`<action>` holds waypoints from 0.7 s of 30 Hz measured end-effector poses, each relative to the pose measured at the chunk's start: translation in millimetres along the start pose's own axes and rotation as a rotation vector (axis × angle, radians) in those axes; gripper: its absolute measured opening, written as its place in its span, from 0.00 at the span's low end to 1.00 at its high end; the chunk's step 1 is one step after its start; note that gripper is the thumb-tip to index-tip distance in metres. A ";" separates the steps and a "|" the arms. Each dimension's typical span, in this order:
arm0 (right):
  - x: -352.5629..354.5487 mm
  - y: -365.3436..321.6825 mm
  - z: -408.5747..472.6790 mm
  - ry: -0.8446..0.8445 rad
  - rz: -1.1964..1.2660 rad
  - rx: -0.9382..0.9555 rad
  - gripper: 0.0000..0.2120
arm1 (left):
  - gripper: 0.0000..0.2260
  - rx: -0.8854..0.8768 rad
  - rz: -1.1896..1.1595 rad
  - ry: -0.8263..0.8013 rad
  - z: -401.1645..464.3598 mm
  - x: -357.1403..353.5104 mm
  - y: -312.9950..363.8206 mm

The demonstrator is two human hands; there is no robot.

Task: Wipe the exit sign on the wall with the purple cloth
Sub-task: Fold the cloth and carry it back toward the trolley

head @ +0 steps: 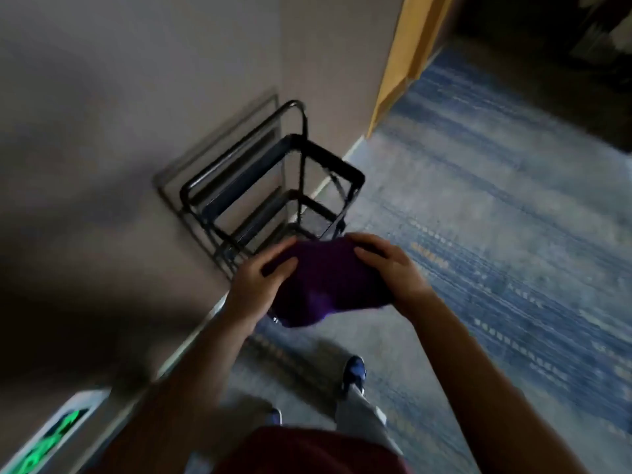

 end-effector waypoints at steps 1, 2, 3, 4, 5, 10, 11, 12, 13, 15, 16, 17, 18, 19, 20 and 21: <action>1.5 2.9 20.8 -0.033 -0.032 0.001 0.12 | 0.15 0.024 -0.017 0.071 8.3 1.3 -3.0; 2.7 3.4 41.0 -0.055 -0.060 0.008 0.11 | 0.15 0.031 -0.042 0.136 16.1 3.2 -4.7; 4.3 3.8 59.7 -0.077 -0.089 0.017 0.10 | 0.15 0.037 -0.061 0.195 21.9 3.4 -7.4; 5.4 3.8 76.2 -0.110 -0.109 0.020 0.10 | 0.14 0.043 -0.063 0.237 26.9 2.8 -9.3; 4.6 3.5 92.0 -0.161 -0.103 0.028 0.10 | 0.14 0.034 -0.058 0.277 32.6 3.8 -8.9; -8.8 6.9 161.7 -0.379 -0.066 0.054 0.18 | 0.17 0.032 0.003 0.403 60.3 12.6 -6.3; -11.9 11.2 175.5 -0.413 -0.076 0.066 0.19 | 0.17 0.044 0.010 0.412 69.0 13.7 -7.9; -13.9 16.1 189.1 -0.442 -0.101 0.079 0.19 | 0.17 0.049 0.016 0.414 77.9 12.5 -10.3; -15.3 21.5 202.0 -0.465 -0.137 0.090 0.20 | 0.17 0.046 0.022 0.406 86.7 10.0 -12.9; -17.2 33.7 227.5 -0.490 -0.233 0.098 0.20 | 0.17 0.035 0.020 0.394 106.0 3.4 -19.9; -18.3 40.0 239.3 -0.485 -0.291 0.095 0.20 | 0.17 0.039 0.012 0.393 116.7 1.1 -26.3; -19.9 46.7 250.8 -0.468 -0.349 0.087 0.20 | 0.17 0.057 0.005 0.394 128.9 -0.8 -34.3; -22.7 52.3 261.8 -0.447 -0.408 0.078 0.20 | 0.17 0.087 -0.004 0.398 141.2 -1.9 -43.2; -26.5 57.4 270.1 -0.427 -0.464 0.068 0.20 | 0.17 0.124 -0.027 0.398 152.2 -3.3 -51.9; -29.7 61.2 276.5 -0.407 -0.523 0.059 0.19 | 0.17 0.157 -0.060 0.394 162.0 -4.5 -59.4; -32.7 64.4 281.3 -0.390 -0.579 0.057 0.19 | 0.17 0.180 -0.091 0.392 171.9 -5.4 -64.6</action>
Point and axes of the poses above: each hand's wrist, its own z-axis towards the middle knuckle, its own x-axis out of the back of the hand, y = z × x, the point moved 7 cm from there along z, towards the middle knuckle, and after that the axes turned 11 degrees about x, right-handed, at the moved point
